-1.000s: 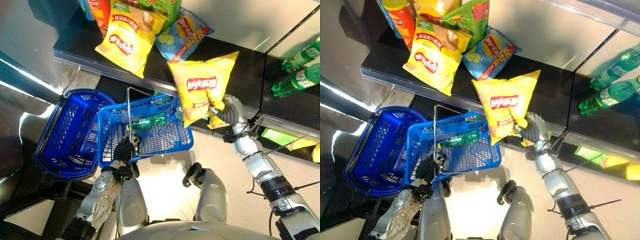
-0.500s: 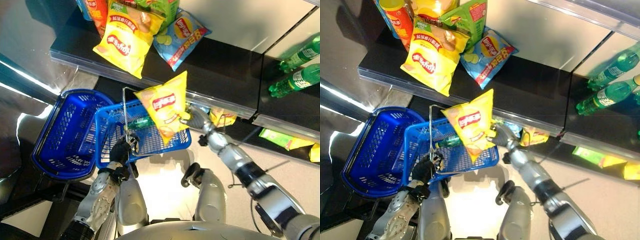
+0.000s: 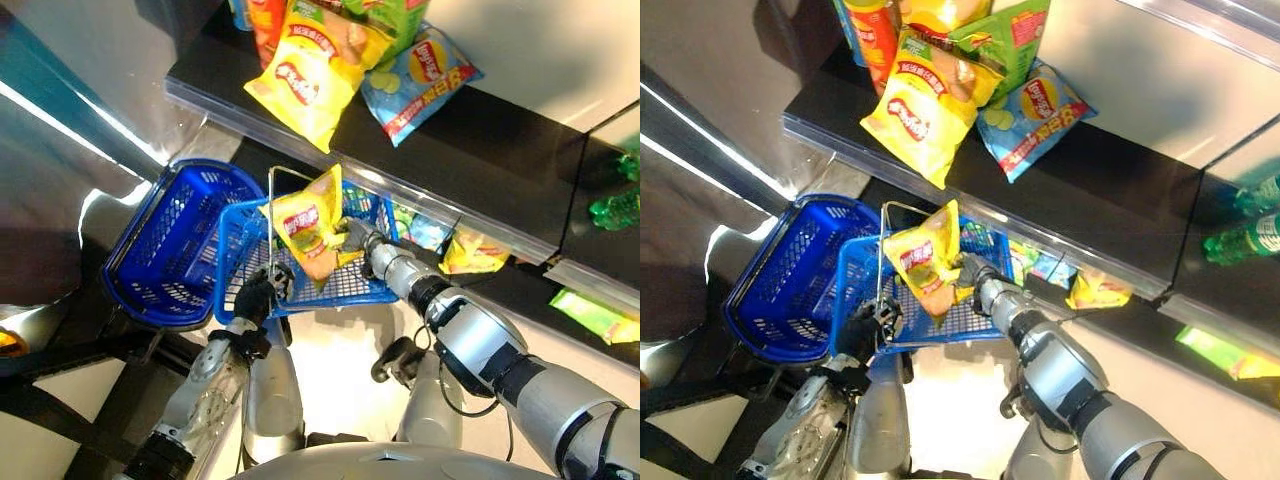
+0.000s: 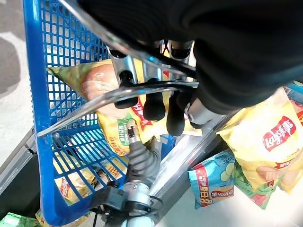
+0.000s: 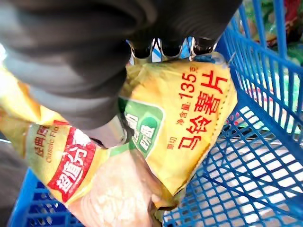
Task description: Pick up the snacks into the basket
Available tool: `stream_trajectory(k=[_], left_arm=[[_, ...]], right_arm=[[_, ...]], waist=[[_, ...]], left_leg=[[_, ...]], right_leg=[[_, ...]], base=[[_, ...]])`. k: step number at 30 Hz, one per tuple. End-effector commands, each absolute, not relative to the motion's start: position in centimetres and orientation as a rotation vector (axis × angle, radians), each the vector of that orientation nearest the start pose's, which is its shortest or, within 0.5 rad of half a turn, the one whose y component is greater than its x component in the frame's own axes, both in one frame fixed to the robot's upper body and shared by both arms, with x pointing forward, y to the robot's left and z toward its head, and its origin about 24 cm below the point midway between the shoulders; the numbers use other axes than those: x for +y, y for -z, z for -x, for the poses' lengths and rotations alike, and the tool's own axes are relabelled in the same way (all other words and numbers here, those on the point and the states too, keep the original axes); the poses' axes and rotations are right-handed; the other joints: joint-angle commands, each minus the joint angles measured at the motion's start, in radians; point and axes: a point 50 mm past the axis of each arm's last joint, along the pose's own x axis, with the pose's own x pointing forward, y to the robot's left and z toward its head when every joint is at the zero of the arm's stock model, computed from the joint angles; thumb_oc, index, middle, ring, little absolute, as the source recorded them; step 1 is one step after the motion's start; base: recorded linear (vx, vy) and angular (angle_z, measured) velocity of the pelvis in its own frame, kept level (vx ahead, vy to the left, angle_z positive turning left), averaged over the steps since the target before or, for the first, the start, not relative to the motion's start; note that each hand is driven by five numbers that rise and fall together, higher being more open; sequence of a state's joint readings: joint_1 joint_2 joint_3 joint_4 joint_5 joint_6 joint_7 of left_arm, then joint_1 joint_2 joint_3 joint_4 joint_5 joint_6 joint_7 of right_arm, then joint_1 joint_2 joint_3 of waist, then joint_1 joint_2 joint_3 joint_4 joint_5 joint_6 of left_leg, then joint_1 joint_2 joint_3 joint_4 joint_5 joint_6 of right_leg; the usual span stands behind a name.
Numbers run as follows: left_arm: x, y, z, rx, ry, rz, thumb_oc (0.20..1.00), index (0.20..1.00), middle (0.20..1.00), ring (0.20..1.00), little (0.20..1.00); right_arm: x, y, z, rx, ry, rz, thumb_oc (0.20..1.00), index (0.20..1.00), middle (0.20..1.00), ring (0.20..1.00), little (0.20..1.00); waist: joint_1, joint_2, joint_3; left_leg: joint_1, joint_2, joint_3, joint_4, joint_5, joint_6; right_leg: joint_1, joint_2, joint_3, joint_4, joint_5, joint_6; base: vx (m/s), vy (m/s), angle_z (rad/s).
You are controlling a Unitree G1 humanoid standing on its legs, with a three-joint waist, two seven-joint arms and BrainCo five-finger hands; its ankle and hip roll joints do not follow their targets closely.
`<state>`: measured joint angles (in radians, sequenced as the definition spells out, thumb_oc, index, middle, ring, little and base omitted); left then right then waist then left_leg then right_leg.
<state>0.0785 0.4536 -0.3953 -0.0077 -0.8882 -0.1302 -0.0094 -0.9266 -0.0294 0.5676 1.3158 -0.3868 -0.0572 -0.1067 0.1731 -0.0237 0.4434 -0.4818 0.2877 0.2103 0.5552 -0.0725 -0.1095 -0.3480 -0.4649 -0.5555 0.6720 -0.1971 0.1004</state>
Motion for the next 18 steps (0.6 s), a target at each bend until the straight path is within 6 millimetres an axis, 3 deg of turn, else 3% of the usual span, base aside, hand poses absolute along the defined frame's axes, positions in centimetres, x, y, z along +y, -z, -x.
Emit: stream_trajectory(k=[1, 7, 12, 13, 14, 18], left_arm=[[12.0, -12.6, -22.4, -0.318, 0.578, 0.615, 0.2, 0.2, 0.2, 0.2, 0.2], [11.5, -13.2, -22.5, -0.322, 0.619, 0.62, 0.2, 0.2, 0.2, 0.2, 0.2], [10.9, -13.3, -22.5, -0.313, 0.66, 0.629, 0.2, 0.2, 0.2, 0.2, 0.2], [10.7, -13.4, -22.5, -0.314, 0.665, 0.634, 0.2, 0.2, 0.2, 0.2, 0.2], [10.5, -13.5, -22.6, -0.315, 0.673, 0.635, 0.2, 0.2, 0.2, 0.2, 0.2], [10.0, -13.4, -22.7, -0.311, 0.687, 0.628, 0.2, 0.2, 0.2, 0.2, 0.2]], right_arm=[[-6.3, -3.7, -37.2, 0.202, -0.46, 1.122, 0.2, 0.2, 0.2, 0.2, 0.2], [-6.8, -1.2, -35.8, 0.319, -0.518, 1.108, 0.2, 0.2, 0.2, 0.2, 0.2], [-8.8, -0.1, -35.4, 0.394, -0.499, 1.152, 0.2, 0.2, 0.2, 0.2, 0.2], [-9.4, 0.2, -35.3, 0.403, -0.491, 1.192, 0.338, 0.338, 0.338, 0.338, 0.338], [-9.7, 0.3, -35.3, 0.392, -0.481, 1.218, 1.0, 1.0, 1.0, 1.0, 1.0], [-10.3, -0.1, -35.7, 0.374, -0.453, 1.254, 1.0, 1.0, 1.0, 1.0, 1.0]], waist=[[0.044, 0.057, -0.058], [0.06, 0.066, -0.053], [0.077, 0.079, -0.049], [0.081, 0.084, -0.048], [0.083, 0.086, -0.048], [0.083, 0.087, -0.05]], left_leg=[[0.03, 0.007, 0.004, 0.021, -0.037, 0.024], [0.02, -0.001, -0.006, 0.021, -0.036, 0.029], [0.008, -0.011, -0.015, 0.022, -0.034, 0.033], [0.006, -0.014, -0.018, 0.02, -0.033, 0.033], [0.005, -0.017, -0.018, 0.022, -0.033, 0.033], [0.004, -0.019, -0.018, 0.022, -0.035, 0.037]], right_leg=[[0.019, 0.013, 0.009, -0.015, 0.132, 0.087], [0.014, 0.012, 0.004, -0.011, 0.134, 0.088], [0.015, 0.003, -0.009, -0.009, 0.133, 0.091], [0.013, -0.001, -0.011, -0.007, 0.134, 0.094], [0.012, -0.002, -0.011, -0.005, 0.135, 0.095], [0.007, -0.007, -0.005, 0.001, 0.135, 0.095]], base=[[0.0, -0.001, 0.11], [0.0, -0.001, 0.07], [0.0, 0.009, 0.12], [0.01, 0.022, 0.08], [0.01, 0.023, 0.07], [0.0, 0.014, 0.01]])
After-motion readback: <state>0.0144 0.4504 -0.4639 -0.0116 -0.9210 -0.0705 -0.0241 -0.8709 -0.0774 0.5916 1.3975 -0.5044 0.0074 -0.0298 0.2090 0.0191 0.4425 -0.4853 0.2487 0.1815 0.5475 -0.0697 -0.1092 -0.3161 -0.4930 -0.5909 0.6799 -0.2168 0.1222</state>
